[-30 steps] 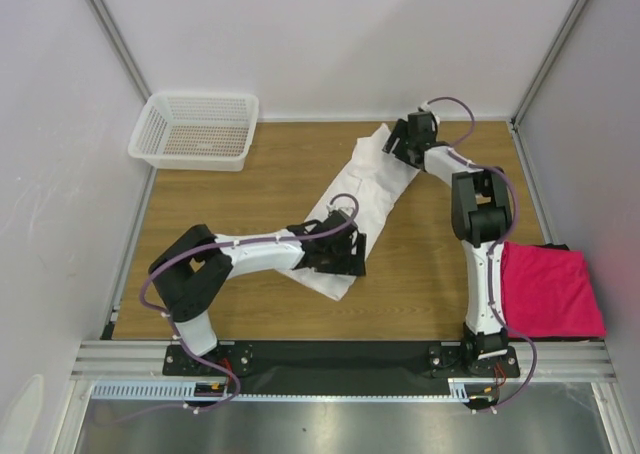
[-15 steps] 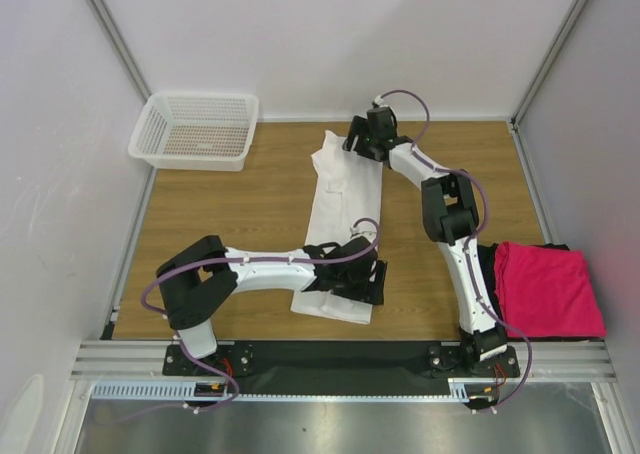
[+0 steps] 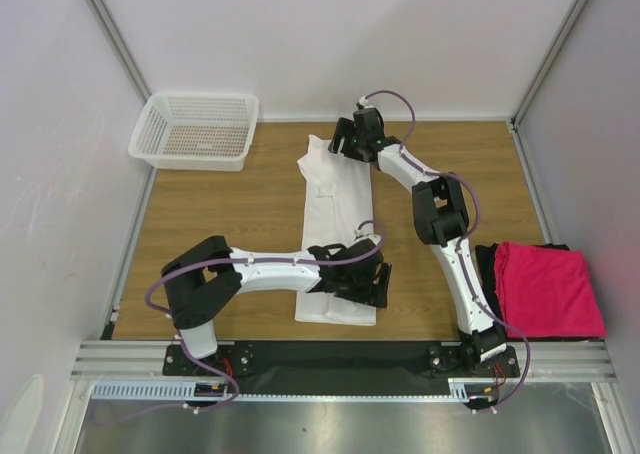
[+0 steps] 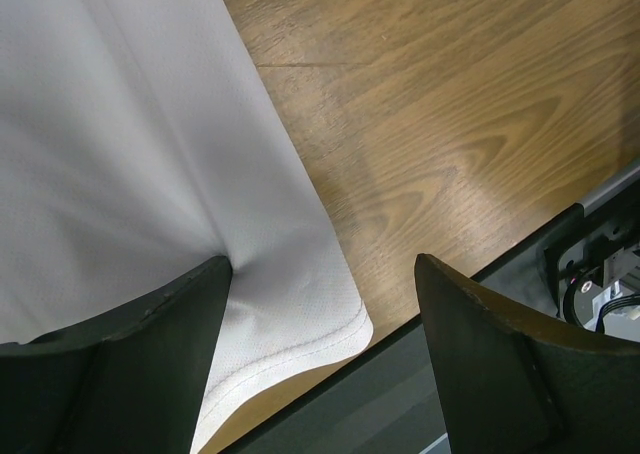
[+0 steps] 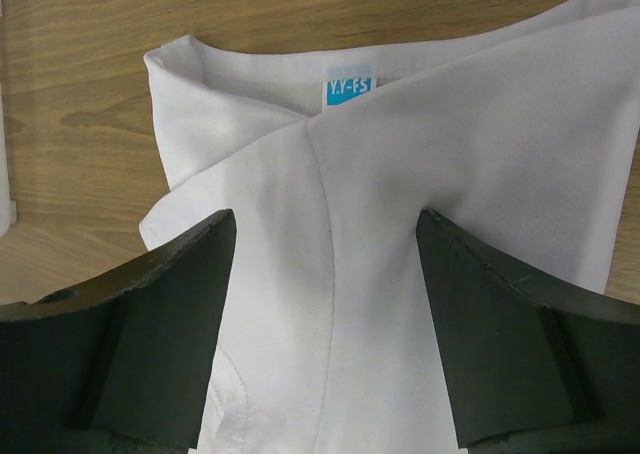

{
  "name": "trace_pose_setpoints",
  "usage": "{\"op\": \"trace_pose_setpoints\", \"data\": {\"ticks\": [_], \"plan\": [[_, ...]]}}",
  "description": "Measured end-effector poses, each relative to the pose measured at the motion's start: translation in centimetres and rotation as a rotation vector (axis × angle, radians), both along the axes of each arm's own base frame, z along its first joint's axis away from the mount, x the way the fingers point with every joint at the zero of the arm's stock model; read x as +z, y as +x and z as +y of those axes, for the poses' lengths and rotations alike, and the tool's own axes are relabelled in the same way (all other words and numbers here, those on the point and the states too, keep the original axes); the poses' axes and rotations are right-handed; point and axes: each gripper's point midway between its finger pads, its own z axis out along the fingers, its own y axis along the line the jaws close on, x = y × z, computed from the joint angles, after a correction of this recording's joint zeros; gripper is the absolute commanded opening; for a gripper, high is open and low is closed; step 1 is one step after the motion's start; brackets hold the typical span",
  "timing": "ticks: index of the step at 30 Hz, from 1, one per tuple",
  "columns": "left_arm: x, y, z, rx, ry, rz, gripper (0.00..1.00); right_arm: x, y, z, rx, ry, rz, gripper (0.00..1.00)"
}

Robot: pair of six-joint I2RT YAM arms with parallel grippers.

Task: Fold and stack the t-shirts
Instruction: Fold the tshirt

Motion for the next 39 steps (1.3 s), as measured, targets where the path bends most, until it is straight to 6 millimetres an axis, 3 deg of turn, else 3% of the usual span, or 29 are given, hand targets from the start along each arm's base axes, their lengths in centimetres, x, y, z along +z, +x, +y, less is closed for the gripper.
{"op": "trace_pose_setpoints", "data": {"ticks": [6,11,14,17,20,23,25,28,30,32,34,38,39], "plan": [[0.1,0.1,0.3,0.014,0.025,-0.01,0.84,0.1,-0.2,0.2,0.016,0.001,0.004,0.81],[0.2,0.1,2.8,0.032,0.141,-0.03,0.85,0.7,-0.8,0.3,0.062,-0.027,0.005,0.9],[1.4,0.9,4.4,0.048,0.187,-0.055,0.87,2.1,-1.5,0.0,0.094,-0.054,0.012,0.95],[4.4,2.6,5.2,0.07,0.147,-0.098,0.87,6.5,-1.5,-0.2,0.114,-0.041,-0.032,0.97],[9.4,5.8,6.1,0.123,0.042,-0.176,0.87,13.2,-1.9,-1.0,0.117,-0.008,-0.107,0.98],[14.0,8.6,8.1,0.192,-0.047,-0.259,0.87,21.3,-3.4,-3.1,0.091,0.02,-0.201,0.99],[16.1,10.1,10.4,0.248,-0.084,-0.298,0.87,26.3,-5.6,-4.9,0.067,0.034,-0.261,1.0],[17.2,11.7,14.7,0.345,-0.104,-0.327,0.87,29.9,-10.1,-7.8,0.028,0.041,-0.286,1.0],[16.4,12.3,17.9,0.416,-0.083,-0.313,0.87,29.7,-13.8,-9.1,0.013,0.045,-0.259,1.0],[14.9,12.2,20.0,0.459,-0.057,-0.281,0.86,27.0,-18.0,-9.7,0.013,0.045,-0.188,1.0],[13.0,11.1,21.4,0.471,-0.037,-0.225,0.86,22.9,-21.8,-9.6,0.018,0.039,-0.083,1.0],[9.6,7.6,22.3,0.451,-0.031,-0.119,0.84,11.7,-31.4,-9.8,0.032,-0.001,0.221,0.96],[9.0,6.8,22.4,0.45,-0.033,-0.1,0.83,10.0,-33.4,-10.0,0.033,-0.006,0.278,0.95]]}}
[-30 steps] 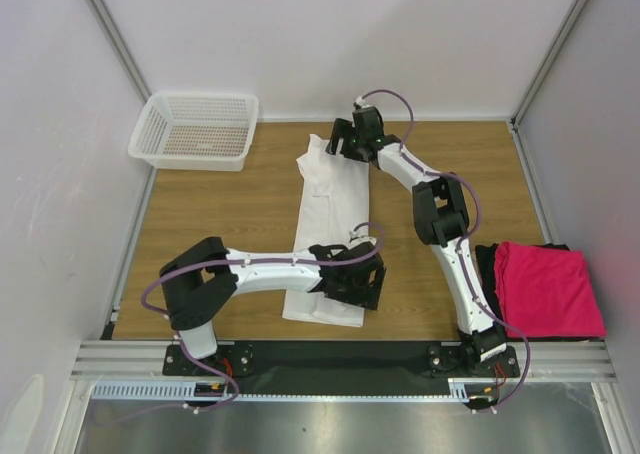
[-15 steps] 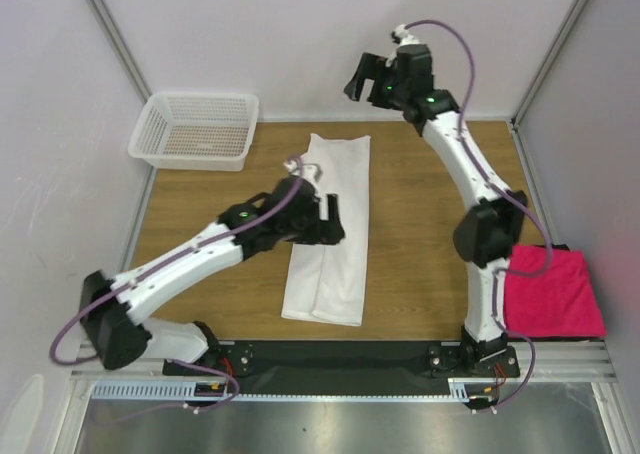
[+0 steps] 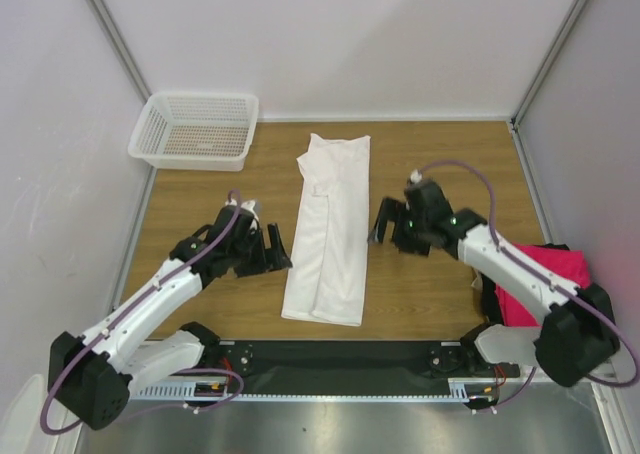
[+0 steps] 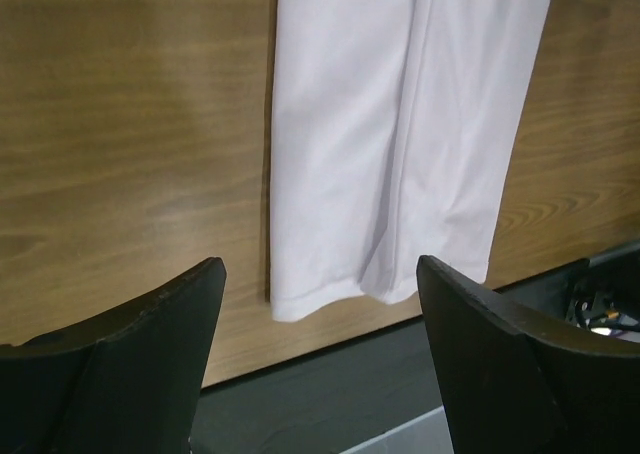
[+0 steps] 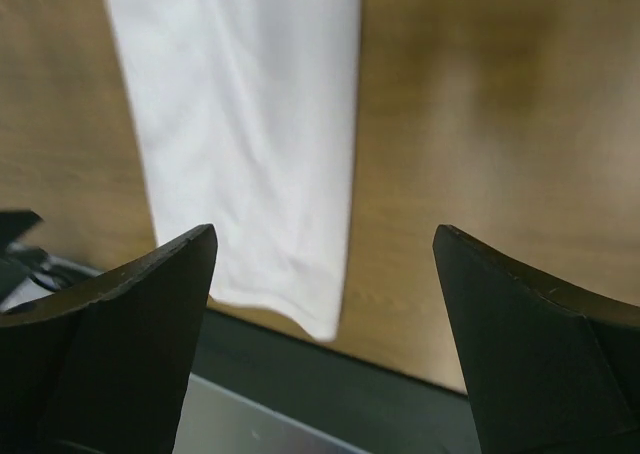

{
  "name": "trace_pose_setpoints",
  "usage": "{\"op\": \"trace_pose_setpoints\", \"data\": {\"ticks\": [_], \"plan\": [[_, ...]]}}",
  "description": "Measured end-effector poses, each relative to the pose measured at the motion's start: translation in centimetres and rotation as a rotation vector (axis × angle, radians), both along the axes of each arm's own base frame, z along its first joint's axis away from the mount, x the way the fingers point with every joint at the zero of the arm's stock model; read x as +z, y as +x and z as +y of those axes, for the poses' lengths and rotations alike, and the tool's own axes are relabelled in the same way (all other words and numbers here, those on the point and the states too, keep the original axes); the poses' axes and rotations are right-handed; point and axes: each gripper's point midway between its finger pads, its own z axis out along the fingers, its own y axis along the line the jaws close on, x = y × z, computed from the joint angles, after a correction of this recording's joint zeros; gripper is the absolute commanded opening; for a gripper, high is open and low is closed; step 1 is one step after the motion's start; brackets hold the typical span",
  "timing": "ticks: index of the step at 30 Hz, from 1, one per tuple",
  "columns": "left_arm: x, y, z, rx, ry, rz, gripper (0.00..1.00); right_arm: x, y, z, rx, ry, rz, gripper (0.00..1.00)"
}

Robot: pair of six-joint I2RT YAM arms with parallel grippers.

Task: Fold and stack the t-shirts
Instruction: Fold the tshirt

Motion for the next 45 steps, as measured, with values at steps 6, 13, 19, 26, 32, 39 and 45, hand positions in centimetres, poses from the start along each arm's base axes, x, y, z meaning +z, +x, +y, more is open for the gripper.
{"op": "trace_pose_setpoints", "data": {"ticks": [6,13,19,26,32,39,45], "plan": [[-2.9,-3.7,0.9,0.032,-0.059,0.059,0.79,-3.8,-9.8,0.3,0.03,0.044,0.145,0.86],[-5.8,-6.7,1.0,0.074,-0.135,0.107,0.78,-7.4,-15.3,2.5,0.098,0.058,0.249,0.8],[-6.0,-7.4,0.1,0.06,-0.167,0.119,0.78,-9.4,-17.7,4.9,0.135,0.043,0.303,0.68],[-6.4,-8.1,-0.6,0.037,-0.174,0.133,0.78,-9.9,-18.0,6.2,0.12,0.054,0.296,0.54],[-6.7,-8.4,-0.5,0.037,-0.169,0.136,0.78,-10.5,-17.9,6.3,0.097,0.052,0.292,0.5],[-7.5,-8.9,-0.4,0.034,-0.156,0.153,0.76,-11.7,-18.6,6.3,0.1,0.029,0.313,0.27],[-8.4,-9.6,-0.5,0.028,-0.152,0.174,0.73,-12.1,-18.8,6.1,0.091,0.013,0.322,0.05]]}}
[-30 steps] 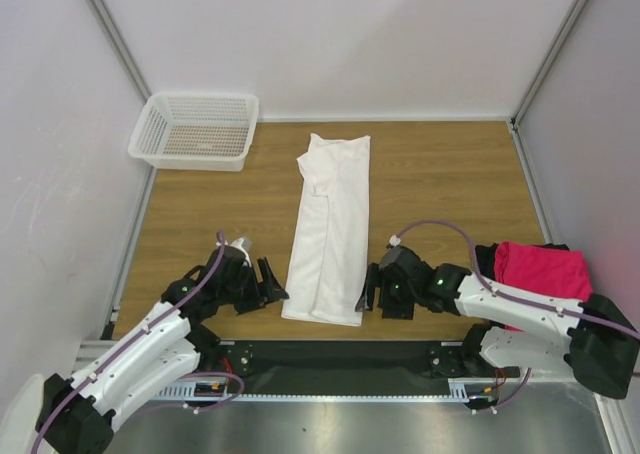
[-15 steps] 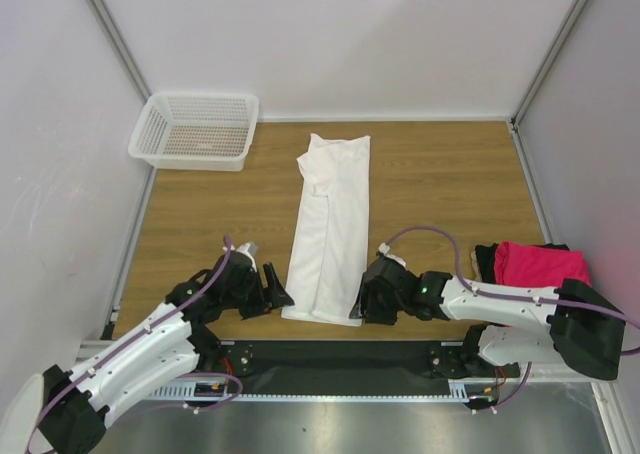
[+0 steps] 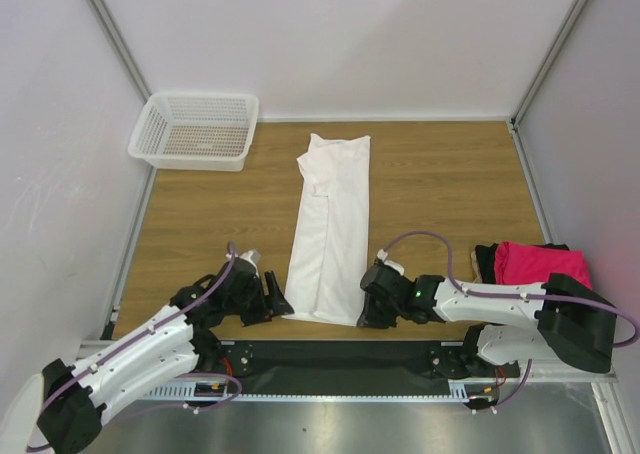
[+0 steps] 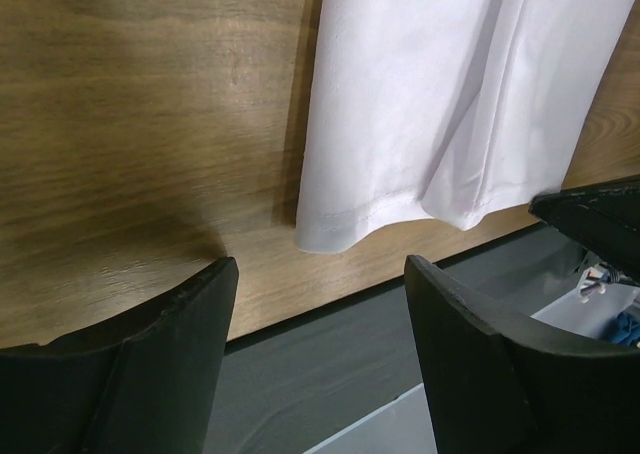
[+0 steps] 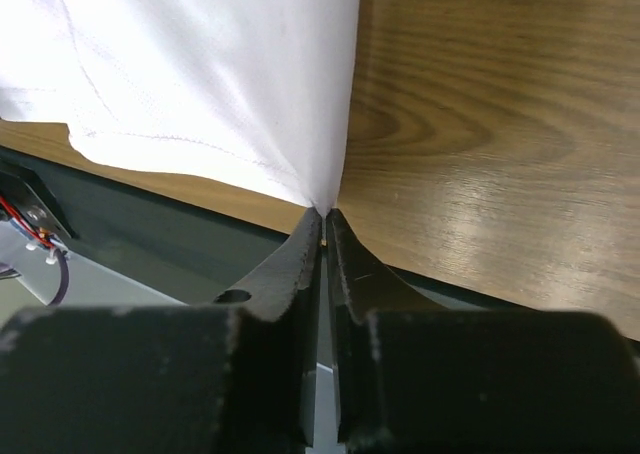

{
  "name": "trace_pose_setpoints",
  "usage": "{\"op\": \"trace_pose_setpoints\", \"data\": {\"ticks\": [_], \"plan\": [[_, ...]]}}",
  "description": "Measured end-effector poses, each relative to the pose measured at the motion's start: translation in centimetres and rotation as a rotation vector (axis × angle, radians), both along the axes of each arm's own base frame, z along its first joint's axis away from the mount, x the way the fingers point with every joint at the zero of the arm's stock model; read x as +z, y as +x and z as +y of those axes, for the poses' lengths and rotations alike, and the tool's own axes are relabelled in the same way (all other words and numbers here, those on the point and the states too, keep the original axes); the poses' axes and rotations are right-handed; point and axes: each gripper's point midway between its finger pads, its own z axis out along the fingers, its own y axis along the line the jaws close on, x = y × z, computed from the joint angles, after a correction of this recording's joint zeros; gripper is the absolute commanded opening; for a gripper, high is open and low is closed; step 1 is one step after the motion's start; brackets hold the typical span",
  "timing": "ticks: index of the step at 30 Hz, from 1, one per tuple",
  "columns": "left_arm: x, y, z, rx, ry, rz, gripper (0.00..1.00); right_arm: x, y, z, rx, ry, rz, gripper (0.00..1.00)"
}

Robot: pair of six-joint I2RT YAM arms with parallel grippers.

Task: Fold and stack the t-shirts
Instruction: Fold the tshirt

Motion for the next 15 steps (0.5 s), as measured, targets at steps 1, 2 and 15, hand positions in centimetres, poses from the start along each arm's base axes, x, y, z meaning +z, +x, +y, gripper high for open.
{"op": "trace_pose_setpoints", "data": {"ticks": [1,2,15], "plan": [[-0.1,-0.1,-0.1,-0.003,-0.001,0.0,0.72,-0.1,0.0,-0.1,-0.001,-0.004,0.001,0.03],[-0.2,-0.3,-0.3,-0.008,-0.003,0.002,0.71,-0.2,-0.1,-0.3,-0.003,-0.008,0.003,0.01],[-0.8,-0.6,-1.3,0.015,-0.019,0.005,0.6,-1.0,-0.7,-2.5,-0.036,-0.044,0.008,0.0]]}}
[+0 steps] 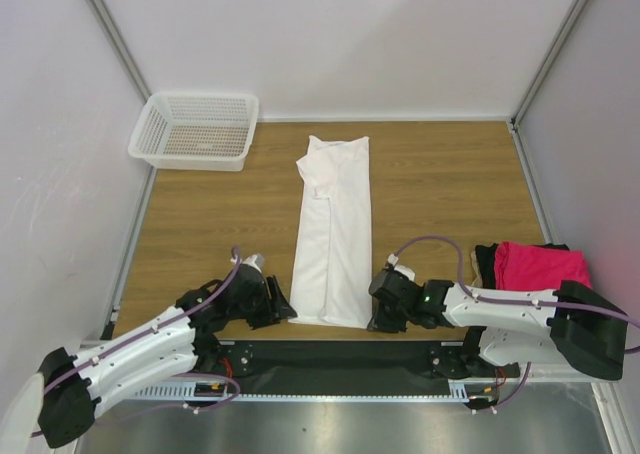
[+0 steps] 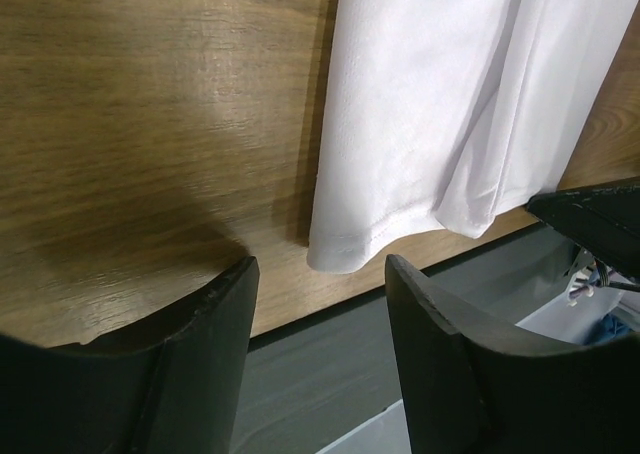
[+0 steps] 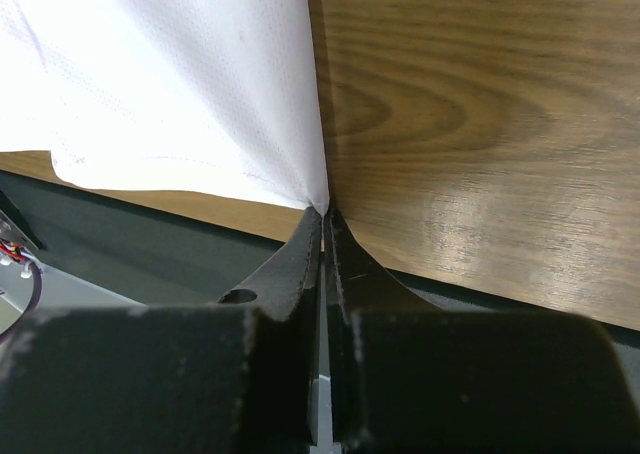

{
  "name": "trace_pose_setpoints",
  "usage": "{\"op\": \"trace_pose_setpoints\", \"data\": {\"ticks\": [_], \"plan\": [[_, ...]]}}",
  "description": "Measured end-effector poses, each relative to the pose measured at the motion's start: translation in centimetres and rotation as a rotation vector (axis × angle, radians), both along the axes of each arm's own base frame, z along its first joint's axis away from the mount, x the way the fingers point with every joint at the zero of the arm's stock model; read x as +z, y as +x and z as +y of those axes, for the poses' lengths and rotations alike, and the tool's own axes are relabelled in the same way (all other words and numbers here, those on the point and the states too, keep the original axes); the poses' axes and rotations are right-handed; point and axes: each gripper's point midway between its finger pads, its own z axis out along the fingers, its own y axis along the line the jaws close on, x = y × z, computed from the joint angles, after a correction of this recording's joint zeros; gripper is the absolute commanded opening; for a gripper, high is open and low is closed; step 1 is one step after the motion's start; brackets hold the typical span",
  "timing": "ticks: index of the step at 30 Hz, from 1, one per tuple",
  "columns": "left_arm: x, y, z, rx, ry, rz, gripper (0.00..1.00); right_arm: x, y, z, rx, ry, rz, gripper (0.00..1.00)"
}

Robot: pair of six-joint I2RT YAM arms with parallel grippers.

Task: Fold and stack the t-shirts
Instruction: Fold the tshirt

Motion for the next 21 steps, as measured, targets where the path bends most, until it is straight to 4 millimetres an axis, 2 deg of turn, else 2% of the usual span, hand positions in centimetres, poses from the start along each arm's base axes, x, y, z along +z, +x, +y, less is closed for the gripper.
{"op": "trace_pose_setpoints", "data": {"ticks": [5,7,11,12,14,15,16,21], "plan": [[-0.2,0.2,-0.6,0.015,-0.029,-0.002,0.57,0.0,0.0,0.0,-0.001,-0.001,0.0,0.0],[-0.2,0.2,-0.9,0.015,-0.038,-0.002,0.51,0.0,0.0,0.0,-0.001,-0.001,-0.001,0.0],[-0.6,0.3,-0.9,0.031,-0.034,0.005,0.34,0.0,0.1,0.0,-0.004,-0.002,-0.006,0.0],[-0.7,0.3,-0.8,0.035,-0.031,0.005,0.25,0.0,0.1,0.0,-0.004,-0.002,-0.008,0.0],[-0.8,0.3,-0.5,0.047,-0.017,0.004,0.15,0.0,0.2,-0.1,-0.005,-0.003,-0.01,0.0],[-0.9,0.3,-0.4,0.049,-0.014,0.003,0.06,0.0,0.2,-0.1,-0.006,-0.003,-0.012,0.0],[-1.0,0.3,-0.3,0.054,-0.012,0.002,0.01,0.0,0.3,-0.1,-0.007,-0.004,-0.014,0.0],[-1.2,0.4,-0.1,0.058,0.0,-0.006,0.0,0.1,0.4,-0.1,-0.012,-0.003,-0.024,0.0]]}}
